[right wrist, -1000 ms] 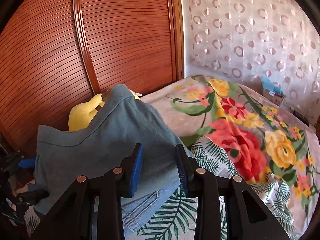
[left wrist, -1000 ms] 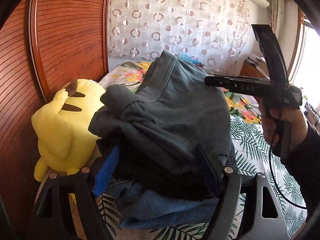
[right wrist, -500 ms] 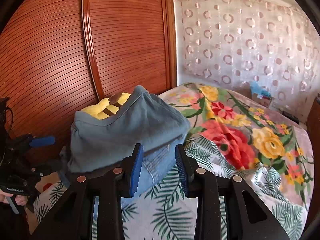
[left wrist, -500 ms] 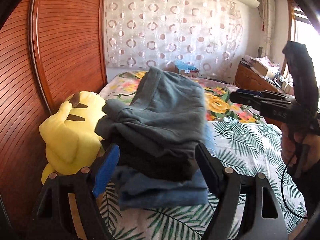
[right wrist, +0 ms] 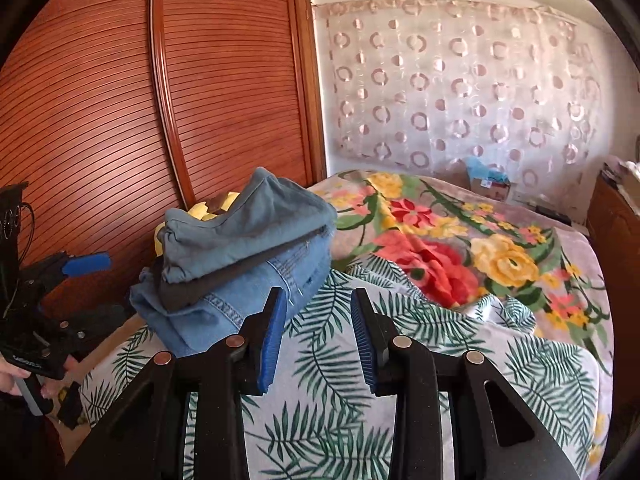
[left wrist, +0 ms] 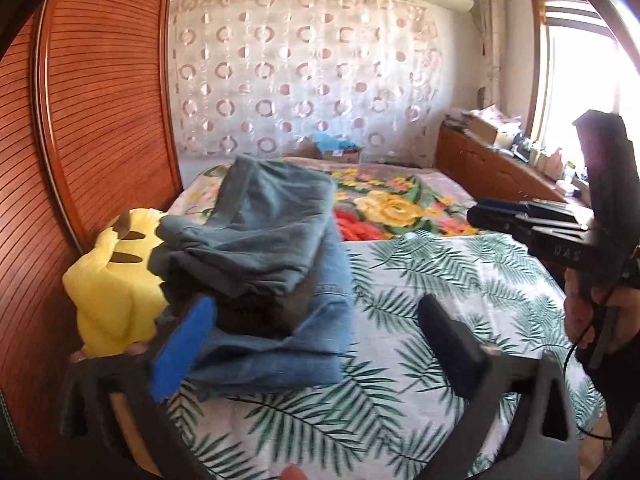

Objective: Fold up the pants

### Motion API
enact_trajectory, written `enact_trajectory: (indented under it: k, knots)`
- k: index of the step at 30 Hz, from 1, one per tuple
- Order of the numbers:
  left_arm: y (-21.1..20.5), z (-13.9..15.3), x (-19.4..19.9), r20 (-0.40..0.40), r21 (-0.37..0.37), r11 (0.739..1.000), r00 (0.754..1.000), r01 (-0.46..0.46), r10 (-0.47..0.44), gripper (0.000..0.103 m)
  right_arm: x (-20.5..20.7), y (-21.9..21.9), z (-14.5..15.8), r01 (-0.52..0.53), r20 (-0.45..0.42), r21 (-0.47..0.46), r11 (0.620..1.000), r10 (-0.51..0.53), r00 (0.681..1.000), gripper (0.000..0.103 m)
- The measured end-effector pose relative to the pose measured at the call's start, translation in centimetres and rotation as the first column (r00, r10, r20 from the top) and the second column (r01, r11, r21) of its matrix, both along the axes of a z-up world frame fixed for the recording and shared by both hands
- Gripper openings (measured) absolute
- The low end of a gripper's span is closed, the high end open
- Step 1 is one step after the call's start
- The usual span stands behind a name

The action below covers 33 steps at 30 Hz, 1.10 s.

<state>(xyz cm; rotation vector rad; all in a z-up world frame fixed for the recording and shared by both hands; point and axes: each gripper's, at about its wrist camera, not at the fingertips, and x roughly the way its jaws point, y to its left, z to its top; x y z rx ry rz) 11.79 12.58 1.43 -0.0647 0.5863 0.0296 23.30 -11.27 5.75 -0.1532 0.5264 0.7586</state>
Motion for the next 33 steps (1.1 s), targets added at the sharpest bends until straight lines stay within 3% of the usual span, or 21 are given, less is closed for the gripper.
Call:
enact_trajectory:
  k: [13, 17, 24, 33]
  knots:
    - [-4.6, -0.1, -1.3, 0.013, 0.008, 0.997, 0.997, 0.079, -0.079, 0.103, -5.6, -4.4, -0.3, 0.122, 0.003, 0.029, 0.992, -0.122, 0.993, 0.056]
    - [-5.6, -0.7, -1.6, 0.009, -0.029, 0.994, 0.994, 0.108, -0.107, 0.103, -7.5, -5.1, -0.7, 0.176, 0.014, 0.007, 0.984, -0.176, 0.984, 0.059]
    - [-7.9, -0.9, -2.9, 0.014, -0.016, 0.991, 0.992, 0.129, -0.129, 0.103, -11.3, -5.9, -0.4, 0.252, 0.021, 0.000, 0.968, -0.252, 0.967, 0.060]
    - [-10.5, 1.3, -6.0, 0.049, 0.009, 0.990, 0.989, 0.137, -0.138, 0.103, -17.7, -6.6, 0.8, 0.326, 0.066, 0.025, 0.945, -0.327, 0.943, 0.061]
